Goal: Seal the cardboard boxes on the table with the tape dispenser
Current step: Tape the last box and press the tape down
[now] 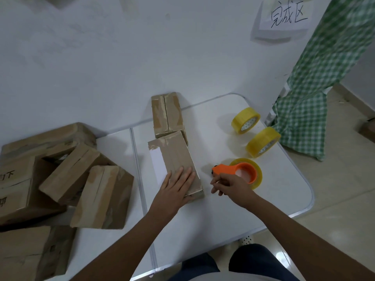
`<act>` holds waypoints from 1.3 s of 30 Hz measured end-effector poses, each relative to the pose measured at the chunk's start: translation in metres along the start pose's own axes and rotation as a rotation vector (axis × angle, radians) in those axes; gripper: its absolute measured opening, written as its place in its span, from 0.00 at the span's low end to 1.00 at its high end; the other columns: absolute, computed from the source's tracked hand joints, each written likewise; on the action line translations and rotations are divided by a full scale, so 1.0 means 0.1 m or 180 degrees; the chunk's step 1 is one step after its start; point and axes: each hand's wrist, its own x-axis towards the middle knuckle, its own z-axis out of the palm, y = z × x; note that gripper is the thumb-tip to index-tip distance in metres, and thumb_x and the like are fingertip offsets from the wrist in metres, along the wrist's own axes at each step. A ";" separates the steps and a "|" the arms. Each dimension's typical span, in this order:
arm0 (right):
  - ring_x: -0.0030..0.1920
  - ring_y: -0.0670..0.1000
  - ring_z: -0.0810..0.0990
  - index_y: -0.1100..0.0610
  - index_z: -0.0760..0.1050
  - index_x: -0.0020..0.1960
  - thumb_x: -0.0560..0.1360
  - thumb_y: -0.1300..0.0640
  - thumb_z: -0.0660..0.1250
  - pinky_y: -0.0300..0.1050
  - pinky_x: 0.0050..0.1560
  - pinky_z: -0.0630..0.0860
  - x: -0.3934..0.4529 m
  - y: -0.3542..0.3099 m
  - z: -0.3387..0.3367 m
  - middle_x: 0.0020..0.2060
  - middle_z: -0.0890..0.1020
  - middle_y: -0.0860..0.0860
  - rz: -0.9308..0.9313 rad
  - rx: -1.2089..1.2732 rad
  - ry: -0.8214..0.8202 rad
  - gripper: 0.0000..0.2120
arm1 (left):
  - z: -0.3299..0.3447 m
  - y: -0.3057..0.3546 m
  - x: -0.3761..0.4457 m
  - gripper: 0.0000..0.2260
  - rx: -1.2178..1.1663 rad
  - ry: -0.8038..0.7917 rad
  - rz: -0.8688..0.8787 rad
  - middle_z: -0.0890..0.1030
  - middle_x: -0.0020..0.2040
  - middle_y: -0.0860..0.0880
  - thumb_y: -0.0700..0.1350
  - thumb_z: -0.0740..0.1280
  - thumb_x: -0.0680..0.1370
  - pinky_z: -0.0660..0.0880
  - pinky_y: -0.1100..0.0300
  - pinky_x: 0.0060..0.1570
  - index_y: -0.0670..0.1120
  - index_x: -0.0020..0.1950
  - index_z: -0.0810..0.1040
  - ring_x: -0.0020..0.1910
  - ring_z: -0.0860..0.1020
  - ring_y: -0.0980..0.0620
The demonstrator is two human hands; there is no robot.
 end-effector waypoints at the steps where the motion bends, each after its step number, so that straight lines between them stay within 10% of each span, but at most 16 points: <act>1: 0.36 0.43 0.80 0.56 0.78 0.50 0.78 0.62 0.67 0.32 0.39 0.73 0.00 0.01 0.01 0.38 0.86 0.50 -0.0044 0.0019 0.0039 0.03 | 0.00 0.00 -0.01 0.36 0.0084 0.0027 0.0002 0.65 0.77 0.47 0.59 0.70 0.75 0.68 0.45 0.70 0.45 0.77 0.65 0.76 0.63 0.45; 9: 0.38 0.39 0.81 0.57 0.79 0.49 0.78 0.61 0.68 0.30 0.40 0.74 0.02 0.05 0.03 0.37 0.86 0.47 -0.0162 -0.0066 0.0289 0.02 | 0.03 0.20 0.14 0.31 -0.0308 0.0455 -0.0598 0.75 0.68 0.50 0.67 0.64 0.75 0.68 0.45 0.67 0.47 0.69 0.74 0.69 0.72 0.45; 31: 0.42 0.50 0.70 0.55 0.71 0.46 0.81 0.61 0.60 0.48 0.43 0.71 0.35 0.23 0.53 0.40 0.72 0.47 -0.1360 -0.1273 0.1082 0.06 | 0.24 0.02 0.07 0.27 0.0181 0.0600 -0.0041 0.72 0.72 0.47 0.61 0.58 0.79 0.68 0.42 0.67 0.47 0.73 0.69 0.71 0.70 0.42; 39: 0.40 0.50 0.71 0.54 0.67 0.44 0.82 0.63 0.55 0.44 0.40 0.68 0.38 0.26 0.81 0.40 0.71 0.49 -0.0674 -0.0357 0.1214 0.09 | 0.22 0.03 0.07 0.26 0.0191 0.0550 -0.0068 0.73 0.72 0.45 0.59 0.59 0.80 0.67 0.40 0.68 0.45 0.72 0.72 0.71 0.70 0.40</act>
